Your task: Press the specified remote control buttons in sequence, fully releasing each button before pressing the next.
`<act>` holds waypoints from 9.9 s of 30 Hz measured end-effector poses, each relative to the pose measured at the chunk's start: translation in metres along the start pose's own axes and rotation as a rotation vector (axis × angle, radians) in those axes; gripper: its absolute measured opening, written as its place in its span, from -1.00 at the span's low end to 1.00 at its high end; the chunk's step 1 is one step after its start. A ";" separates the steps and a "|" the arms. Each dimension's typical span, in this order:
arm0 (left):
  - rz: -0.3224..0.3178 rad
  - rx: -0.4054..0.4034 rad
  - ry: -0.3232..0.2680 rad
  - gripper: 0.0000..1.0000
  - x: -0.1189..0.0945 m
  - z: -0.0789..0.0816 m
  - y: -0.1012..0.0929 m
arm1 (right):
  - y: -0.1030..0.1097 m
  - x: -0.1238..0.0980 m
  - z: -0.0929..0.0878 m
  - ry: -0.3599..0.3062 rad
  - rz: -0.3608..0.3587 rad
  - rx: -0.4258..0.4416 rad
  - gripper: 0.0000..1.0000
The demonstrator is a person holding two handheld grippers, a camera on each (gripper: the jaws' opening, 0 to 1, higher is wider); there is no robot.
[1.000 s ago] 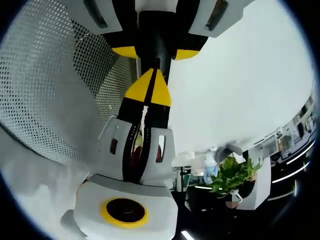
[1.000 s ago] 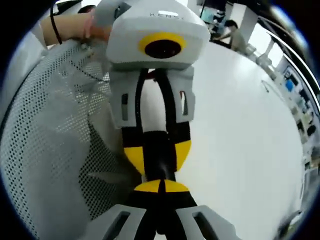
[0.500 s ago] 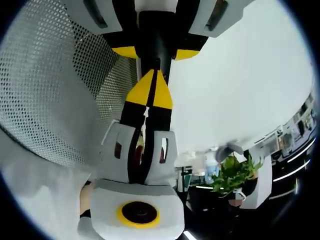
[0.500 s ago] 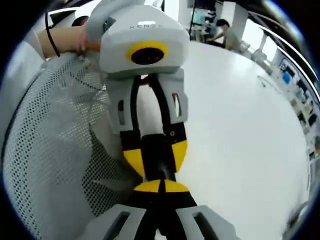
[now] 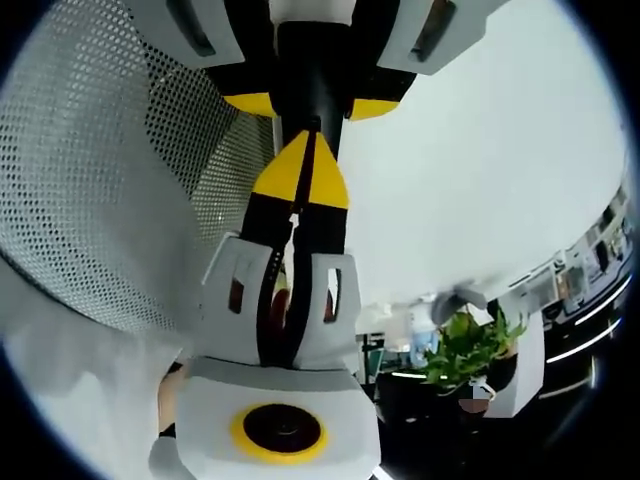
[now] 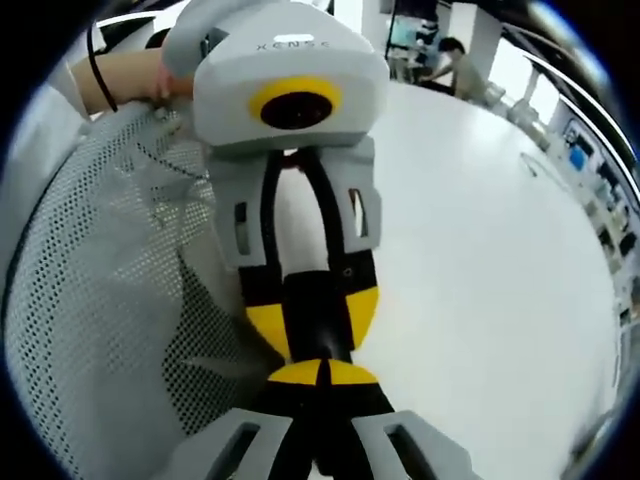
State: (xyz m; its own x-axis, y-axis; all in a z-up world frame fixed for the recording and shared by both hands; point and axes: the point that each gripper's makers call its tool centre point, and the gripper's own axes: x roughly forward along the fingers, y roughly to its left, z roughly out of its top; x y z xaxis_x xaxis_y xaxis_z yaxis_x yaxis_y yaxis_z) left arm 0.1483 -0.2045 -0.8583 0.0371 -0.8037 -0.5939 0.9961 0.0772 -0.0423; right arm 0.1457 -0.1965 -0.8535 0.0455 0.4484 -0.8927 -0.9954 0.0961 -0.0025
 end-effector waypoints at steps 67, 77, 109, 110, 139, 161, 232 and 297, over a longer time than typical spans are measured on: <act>0.023 0.011 0.033 -0.50 0.001 0.000 0.001 | 0.000 0.004 0.008 -0.008 -0.010 -0.030 -1.00; 0.049 0.001 0.049 -0.49 0.001 0.000 0.001 | 0.002 0.003 0.007 -0.071 0.043 -0.025 -1.00; 0.047 0.005 0.037 -0.49 0.002 0.000 0.001 | 0.004 -0.003 0.003 -0.193 0.019 -0.002 -0.94; 0.047 0.005 0.037 -0.49 0.002 0.000 0.001 | 0.003 -0.003 0.000 -0.185 0.007 -0.006 -0.87; 0.051 -0.001 0.029 -0.49 0.002 0.000 0.001 | -0.004 -0.001 -0.025 -0.132 0.016 -0.010 -0.54; 0.054 -0.001 0.025 -0.49 0.001 0.000 0.002 | -0.005 0.002 -0.022 -0.158 0.014 -0.035 -0.56; 0.828 -0.370 -0.634 1.00 -0.197 0.081 0.073 | -0.013 0.002 -0.021 -0.179 -0.016 0.037 -0.58; 1.061 -0.430 -0.572 1.00 -0.225 0.032 0.075 | -0.030 0.004 -0.018 -0.117 -0.015 0.014 -0.58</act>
State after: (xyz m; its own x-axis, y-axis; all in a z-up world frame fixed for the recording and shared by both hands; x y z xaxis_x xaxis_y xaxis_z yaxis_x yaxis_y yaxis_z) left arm 0.2169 -0.0369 -0.7019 0.9298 -0.3609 -0.0722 0.3552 0.9313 -0.0806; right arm 0.1744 -0.2139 -0.8652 0.0711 0.5478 -0.8336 -0.9933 0.1156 -0.0088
